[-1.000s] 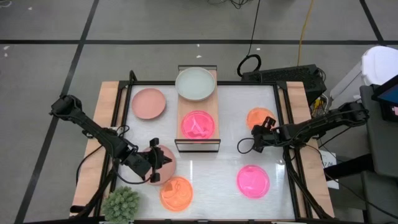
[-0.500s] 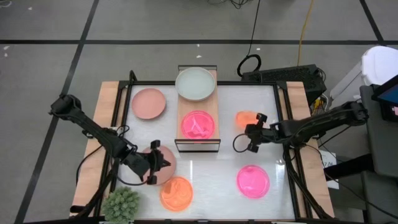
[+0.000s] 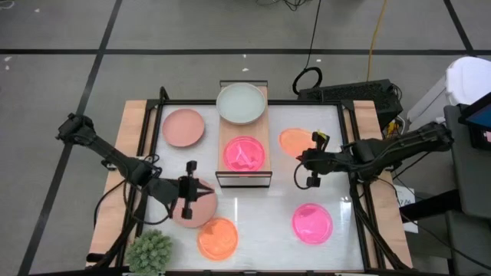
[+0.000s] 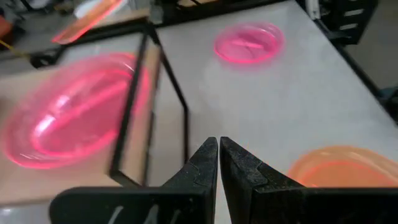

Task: Place and stack plates onto a shelf
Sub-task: Stack the top orange plate on top of the pink plate on the shelf

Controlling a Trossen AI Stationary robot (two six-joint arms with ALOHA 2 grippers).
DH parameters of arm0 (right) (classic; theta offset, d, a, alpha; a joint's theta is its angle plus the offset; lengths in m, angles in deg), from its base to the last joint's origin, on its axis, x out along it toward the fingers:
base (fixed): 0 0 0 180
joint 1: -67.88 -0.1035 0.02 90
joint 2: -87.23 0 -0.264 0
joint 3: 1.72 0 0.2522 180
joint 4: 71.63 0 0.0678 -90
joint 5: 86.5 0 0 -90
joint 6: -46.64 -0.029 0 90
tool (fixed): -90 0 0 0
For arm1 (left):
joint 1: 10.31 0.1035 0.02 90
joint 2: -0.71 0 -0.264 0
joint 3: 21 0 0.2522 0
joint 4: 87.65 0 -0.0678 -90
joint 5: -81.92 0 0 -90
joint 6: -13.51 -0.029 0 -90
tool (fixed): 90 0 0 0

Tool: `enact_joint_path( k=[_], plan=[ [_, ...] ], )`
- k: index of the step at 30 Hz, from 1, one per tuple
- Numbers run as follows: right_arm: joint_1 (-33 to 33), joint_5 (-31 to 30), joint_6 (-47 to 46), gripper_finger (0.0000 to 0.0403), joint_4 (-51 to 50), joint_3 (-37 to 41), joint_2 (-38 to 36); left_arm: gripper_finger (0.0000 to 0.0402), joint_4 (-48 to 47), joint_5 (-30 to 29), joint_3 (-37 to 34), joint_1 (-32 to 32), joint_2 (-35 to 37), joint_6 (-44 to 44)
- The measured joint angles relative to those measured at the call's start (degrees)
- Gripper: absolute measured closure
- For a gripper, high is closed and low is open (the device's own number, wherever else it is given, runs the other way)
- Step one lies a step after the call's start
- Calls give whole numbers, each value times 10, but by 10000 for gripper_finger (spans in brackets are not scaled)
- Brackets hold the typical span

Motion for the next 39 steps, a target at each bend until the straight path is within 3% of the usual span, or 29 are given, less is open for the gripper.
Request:
enact_joint_path(
  k=[4,9,14,19,23,31,36,39],
  plan=[
    [-19,0,28,403,0,-31,0,369,0,9,17,27,0,-55],
    [-40,2,87,403,27,-48,0,330,30,28,33,66,-2,-128],
    [-54,64,182,403,101,-49,8,307,102,34,39,105,-2,-237],
    [-60,84,239,403,142,-49,33,304,148,103,39,150,-4,-330],
    [-59,108,269,403,177,-49,55,297,179,121,39,170,-27,-364],
    [-59,122,311,403,232,-49,92,202,230,129,38,184,-89,-468],
    [-59,122,311,403,233,-49,97,202,269,129,38,176,-109,-584],
    [-59,122,310,403,235,-49,97,213,247,131,55,186,-118,-614]
  ],
)
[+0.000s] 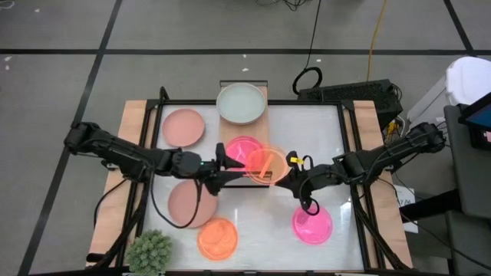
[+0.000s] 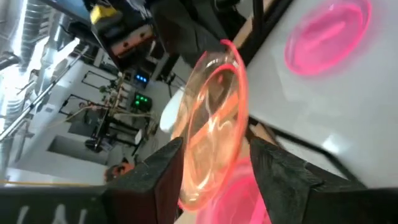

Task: Place and stack plates onto a shelf
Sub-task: Stack the top orange plate on top of the pink plate on the shelf

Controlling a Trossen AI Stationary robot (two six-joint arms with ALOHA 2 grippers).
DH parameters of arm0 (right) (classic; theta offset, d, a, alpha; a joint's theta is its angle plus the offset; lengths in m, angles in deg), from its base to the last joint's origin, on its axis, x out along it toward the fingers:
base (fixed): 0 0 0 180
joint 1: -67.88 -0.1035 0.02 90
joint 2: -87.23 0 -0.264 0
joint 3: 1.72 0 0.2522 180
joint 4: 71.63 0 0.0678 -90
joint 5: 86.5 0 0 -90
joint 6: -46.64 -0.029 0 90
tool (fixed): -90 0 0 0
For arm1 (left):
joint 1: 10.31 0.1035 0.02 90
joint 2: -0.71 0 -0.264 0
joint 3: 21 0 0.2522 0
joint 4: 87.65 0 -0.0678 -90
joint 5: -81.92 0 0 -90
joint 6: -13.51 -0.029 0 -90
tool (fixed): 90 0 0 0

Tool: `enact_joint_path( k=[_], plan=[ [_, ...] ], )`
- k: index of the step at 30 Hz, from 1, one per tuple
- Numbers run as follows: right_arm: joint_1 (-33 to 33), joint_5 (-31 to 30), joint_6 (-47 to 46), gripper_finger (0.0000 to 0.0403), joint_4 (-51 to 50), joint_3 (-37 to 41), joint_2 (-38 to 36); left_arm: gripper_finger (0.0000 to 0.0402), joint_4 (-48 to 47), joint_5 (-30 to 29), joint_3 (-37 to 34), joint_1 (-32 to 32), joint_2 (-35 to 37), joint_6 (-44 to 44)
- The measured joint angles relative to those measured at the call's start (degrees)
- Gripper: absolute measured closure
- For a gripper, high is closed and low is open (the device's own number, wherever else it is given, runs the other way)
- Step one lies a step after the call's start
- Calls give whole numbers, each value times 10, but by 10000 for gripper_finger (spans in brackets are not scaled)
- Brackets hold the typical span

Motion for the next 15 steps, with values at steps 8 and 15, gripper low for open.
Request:
enact_joint_path(
  k=[8,15],
  plan=[
    [6,29,-1,403,11,0,0,243,-140,27,88,24,-39,-13],
    [9,29,-6,403,11,0,0,289,-207,54,121,25,-53,-39]
  ],
)
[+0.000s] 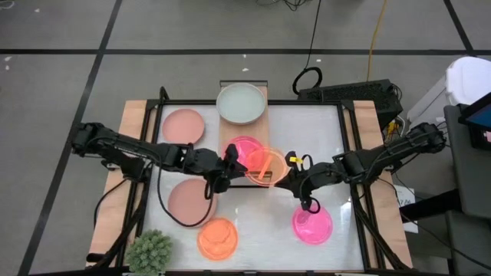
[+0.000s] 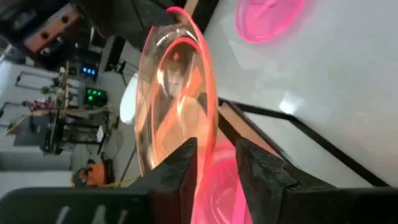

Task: Place and stack plates onto a shelf
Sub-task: Stack the top orange plate on top of the pink plate on the shelf

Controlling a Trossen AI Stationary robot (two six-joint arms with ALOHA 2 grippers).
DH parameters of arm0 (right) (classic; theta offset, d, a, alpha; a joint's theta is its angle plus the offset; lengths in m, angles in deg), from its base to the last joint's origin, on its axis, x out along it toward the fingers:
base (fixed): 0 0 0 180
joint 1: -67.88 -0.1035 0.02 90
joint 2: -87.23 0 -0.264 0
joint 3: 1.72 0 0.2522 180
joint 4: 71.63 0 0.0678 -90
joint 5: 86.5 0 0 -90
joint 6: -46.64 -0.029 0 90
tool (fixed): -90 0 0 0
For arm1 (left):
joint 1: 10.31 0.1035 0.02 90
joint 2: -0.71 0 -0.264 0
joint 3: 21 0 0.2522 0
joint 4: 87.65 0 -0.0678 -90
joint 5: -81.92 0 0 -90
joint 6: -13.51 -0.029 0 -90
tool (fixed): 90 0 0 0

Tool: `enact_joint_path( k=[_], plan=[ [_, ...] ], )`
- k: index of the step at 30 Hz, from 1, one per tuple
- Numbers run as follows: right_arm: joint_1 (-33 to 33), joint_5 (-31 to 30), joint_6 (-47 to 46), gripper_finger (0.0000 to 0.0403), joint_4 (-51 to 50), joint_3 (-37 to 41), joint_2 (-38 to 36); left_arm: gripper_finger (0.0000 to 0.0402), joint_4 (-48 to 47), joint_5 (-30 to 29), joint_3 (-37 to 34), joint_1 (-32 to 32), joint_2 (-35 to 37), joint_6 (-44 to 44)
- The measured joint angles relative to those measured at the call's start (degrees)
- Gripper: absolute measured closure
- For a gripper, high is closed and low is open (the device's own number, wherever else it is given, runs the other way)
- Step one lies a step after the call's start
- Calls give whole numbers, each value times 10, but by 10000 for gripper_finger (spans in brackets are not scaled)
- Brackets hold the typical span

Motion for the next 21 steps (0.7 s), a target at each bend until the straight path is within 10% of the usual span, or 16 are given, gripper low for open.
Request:
enact_joint_path(
  k=[21],
  plan=[
    [0,0,4,403,-17,0,0,343,22,34,1,11,-12,-16]
  ],
)
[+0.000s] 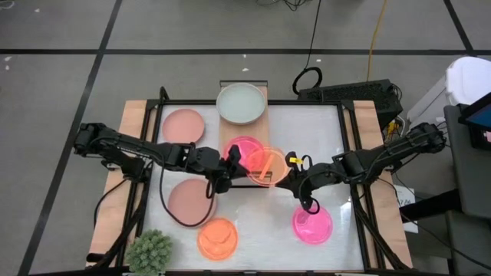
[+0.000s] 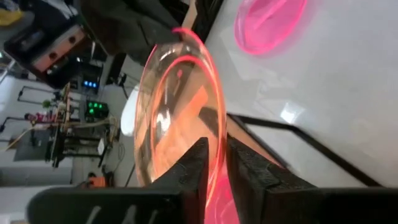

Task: Place and stack plates onto a shelf
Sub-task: Stack the top orange plate on top of the pink plate on the shelf

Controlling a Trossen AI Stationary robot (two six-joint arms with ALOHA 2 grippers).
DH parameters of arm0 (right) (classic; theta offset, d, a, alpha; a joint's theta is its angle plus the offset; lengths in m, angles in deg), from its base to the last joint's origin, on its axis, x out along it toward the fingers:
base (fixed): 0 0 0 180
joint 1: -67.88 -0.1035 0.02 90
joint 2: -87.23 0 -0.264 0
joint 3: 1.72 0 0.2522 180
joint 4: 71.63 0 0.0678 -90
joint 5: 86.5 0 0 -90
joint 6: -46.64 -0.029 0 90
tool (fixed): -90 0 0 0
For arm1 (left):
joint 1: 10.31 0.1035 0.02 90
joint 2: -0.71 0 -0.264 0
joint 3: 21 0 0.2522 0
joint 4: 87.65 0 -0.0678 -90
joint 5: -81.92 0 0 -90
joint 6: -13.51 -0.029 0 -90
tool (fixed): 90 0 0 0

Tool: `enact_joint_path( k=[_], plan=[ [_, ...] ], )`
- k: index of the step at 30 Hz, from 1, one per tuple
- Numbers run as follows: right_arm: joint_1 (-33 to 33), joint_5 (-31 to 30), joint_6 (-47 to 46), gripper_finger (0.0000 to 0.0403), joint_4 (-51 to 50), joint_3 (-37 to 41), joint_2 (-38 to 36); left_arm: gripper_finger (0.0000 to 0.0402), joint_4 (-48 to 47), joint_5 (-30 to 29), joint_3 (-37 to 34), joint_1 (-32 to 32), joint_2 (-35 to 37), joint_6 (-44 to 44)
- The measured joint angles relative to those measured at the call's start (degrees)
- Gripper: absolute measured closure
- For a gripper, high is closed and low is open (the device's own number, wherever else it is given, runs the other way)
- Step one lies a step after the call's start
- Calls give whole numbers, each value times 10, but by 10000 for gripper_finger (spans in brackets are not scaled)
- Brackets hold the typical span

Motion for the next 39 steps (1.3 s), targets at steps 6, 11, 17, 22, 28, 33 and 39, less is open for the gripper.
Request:
enact_joint_path(
  k=[6,11,17,22,28,33,39],
  plan=[
    [0,0,2,403,1,0,0,366,0,7,0,14,-6,0],
    [0,0,2,403,0,0,0,367,5,6,0,26,-22,6],
    [0,-1,2,403,2,0,0,367,13,10,0,27,-28,10],
    [0,-14,4,403,5,0,0,369,12,12,0,27,-29,9],
    [0,-18,6,403,6,0,0,396,7,24,0,27,-29,7],
    [0,-28,2,396,40,0,0,399,4,27,0,26,-29,5],
    [0,-36,-20,313,87,0,0,400,11,45,0,23,-29,5]
  ],
)
